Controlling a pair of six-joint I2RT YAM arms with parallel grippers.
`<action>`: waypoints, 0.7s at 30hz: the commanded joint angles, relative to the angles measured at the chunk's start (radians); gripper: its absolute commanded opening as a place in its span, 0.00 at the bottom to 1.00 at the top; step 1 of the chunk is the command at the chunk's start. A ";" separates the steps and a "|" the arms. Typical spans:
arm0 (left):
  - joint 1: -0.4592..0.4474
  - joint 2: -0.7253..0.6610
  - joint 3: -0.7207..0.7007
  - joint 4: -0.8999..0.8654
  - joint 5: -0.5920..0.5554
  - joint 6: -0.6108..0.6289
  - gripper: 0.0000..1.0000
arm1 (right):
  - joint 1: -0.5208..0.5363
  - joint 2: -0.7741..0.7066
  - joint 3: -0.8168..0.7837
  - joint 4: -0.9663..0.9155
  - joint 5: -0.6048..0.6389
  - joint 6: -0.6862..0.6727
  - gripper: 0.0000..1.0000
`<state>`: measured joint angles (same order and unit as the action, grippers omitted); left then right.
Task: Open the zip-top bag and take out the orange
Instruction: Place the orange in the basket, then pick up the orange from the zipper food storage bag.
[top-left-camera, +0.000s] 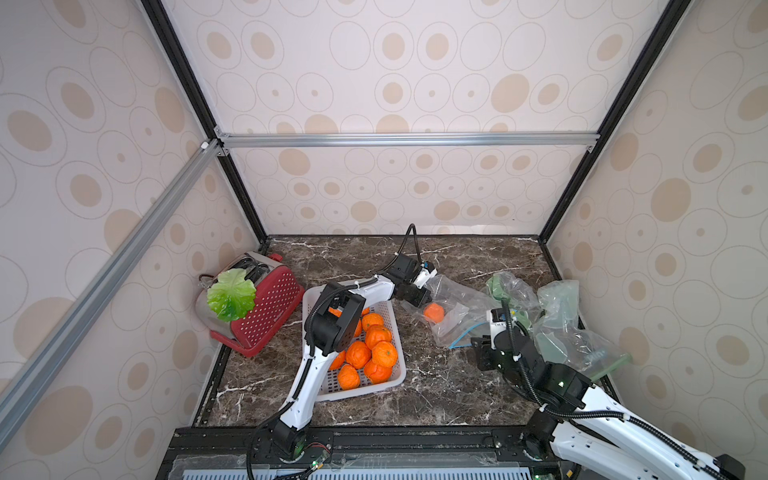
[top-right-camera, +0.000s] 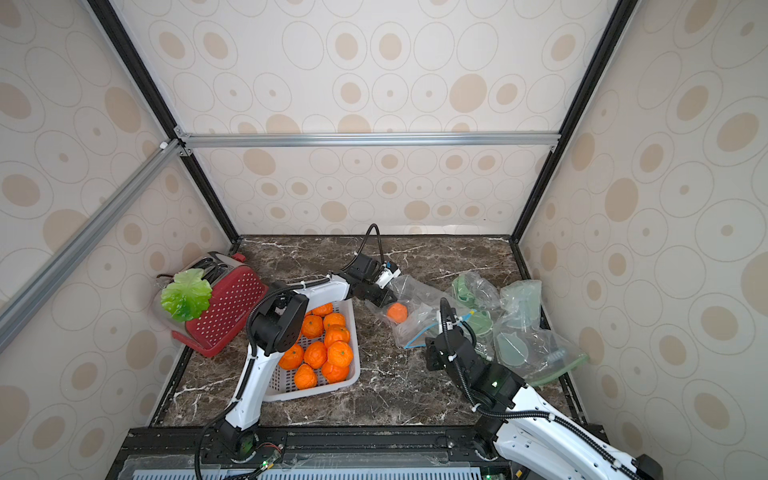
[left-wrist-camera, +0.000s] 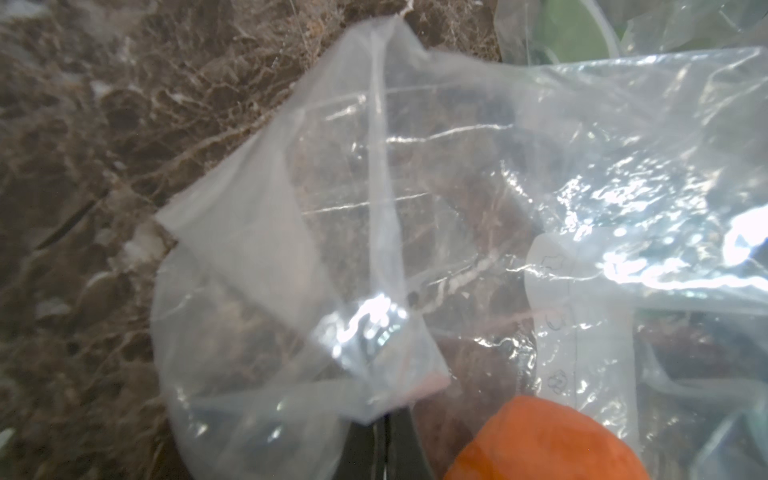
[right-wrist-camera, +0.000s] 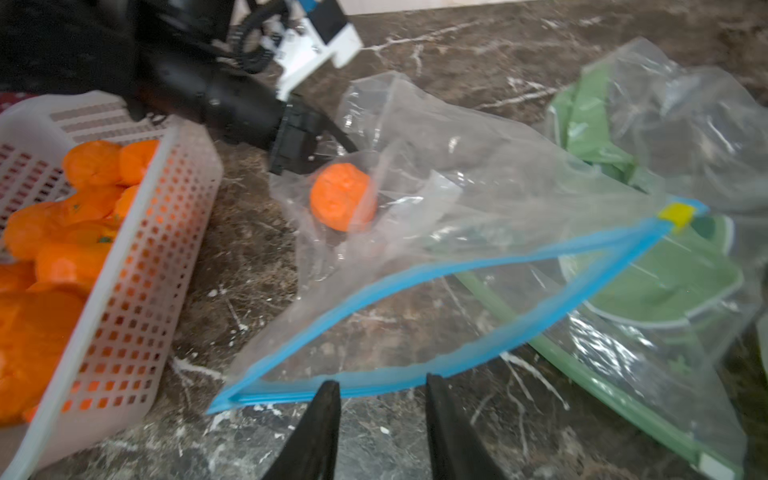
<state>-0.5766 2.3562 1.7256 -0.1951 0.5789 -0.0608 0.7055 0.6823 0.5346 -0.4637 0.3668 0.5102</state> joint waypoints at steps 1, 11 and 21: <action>0.004 0.019 0.006 -0.030 -0.001 0.001 0.00 | -0.111 0.020 0.004 -0.017 -0.043 0.009 0.36; 0.005 0.017 0.000 -0.036 -0.004 0.005 0.00 | -0.274 0.365 0.115 0.199 -0.370 -0.091 0.34; 0.005 0.032 -0.009 -0.026 0.009 -0.021 0.00 | -0.274 0.560 0.111 0.395 -0.523 -0.152 0.43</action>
<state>-0.5766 2.3562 1.7256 -0.1963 0.5831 -0.0700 0.4362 1.2217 0.6411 -0.1524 -0.0788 0.4026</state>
